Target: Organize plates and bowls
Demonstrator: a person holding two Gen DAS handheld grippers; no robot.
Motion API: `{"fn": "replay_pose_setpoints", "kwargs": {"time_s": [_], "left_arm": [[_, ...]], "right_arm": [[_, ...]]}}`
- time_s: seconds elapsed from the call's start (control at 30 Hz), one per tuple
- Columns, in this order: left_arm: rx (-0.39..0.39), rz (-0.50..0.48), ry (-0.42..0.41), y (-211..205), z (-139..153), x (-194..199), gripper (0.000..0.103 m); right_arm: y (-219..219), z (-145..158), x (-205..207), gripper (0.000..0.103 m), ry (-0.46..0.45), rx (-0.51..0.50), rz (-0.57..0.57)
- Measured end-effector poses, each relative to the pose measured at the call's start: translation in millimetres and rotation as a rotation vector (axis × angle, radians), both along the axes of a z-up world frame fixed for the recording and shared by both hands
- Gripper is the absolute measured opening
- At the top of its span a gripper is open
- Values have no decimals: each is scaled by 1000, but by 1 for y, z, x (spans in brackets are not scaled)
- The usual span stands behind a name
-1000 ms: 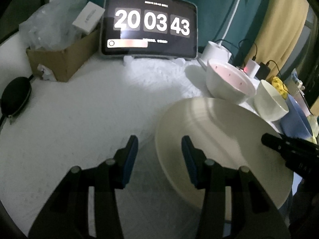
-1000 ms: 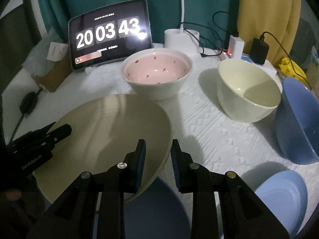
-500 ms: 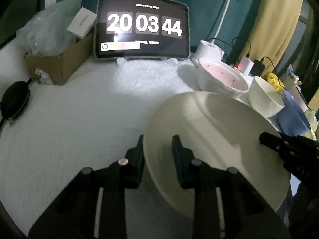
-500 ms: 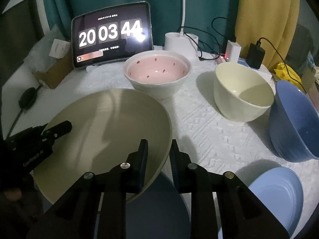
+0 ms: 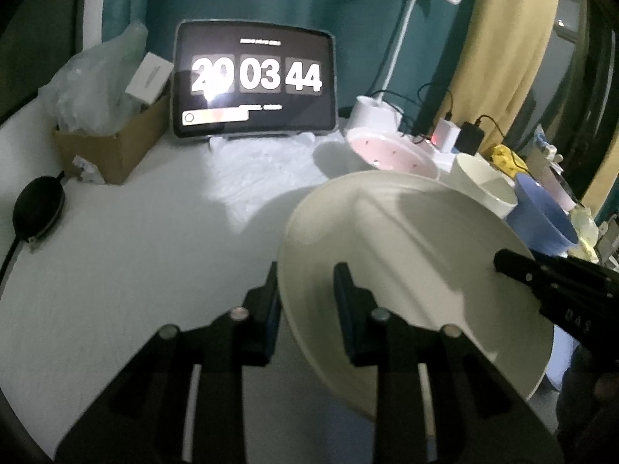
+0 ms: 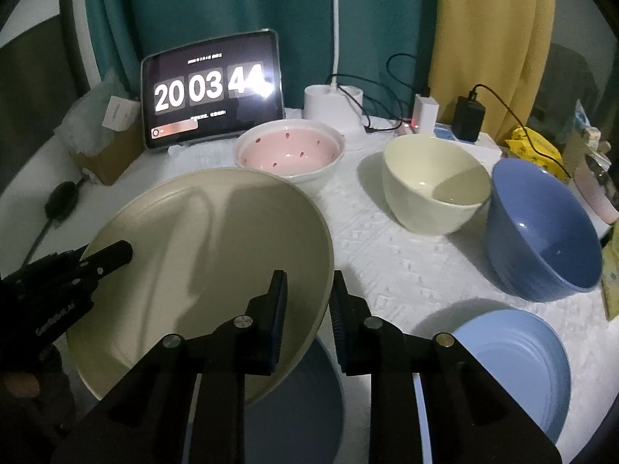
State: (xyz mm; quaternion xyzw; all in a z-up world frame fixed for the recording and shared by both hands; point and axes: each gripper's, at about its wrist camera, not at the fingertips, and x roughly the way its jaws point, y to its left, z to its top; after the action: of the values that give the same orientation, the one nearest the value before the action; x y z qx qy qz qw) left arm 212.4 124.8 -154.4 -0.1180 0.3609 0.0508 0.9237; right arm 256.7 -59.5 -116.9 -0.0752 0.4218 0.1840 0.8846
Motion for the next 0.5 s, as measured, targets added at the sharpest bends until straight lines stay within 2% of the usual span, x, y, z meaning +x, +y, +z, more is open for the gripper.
{"fn": "replay_pose_setpoints", "kwargs": {"time_s": [0.5], "left_arm": [[25,-48,-37,-39,17,-18,27]], "right_arm": [[-40,15,-24,23,-33,31,-42]]}}
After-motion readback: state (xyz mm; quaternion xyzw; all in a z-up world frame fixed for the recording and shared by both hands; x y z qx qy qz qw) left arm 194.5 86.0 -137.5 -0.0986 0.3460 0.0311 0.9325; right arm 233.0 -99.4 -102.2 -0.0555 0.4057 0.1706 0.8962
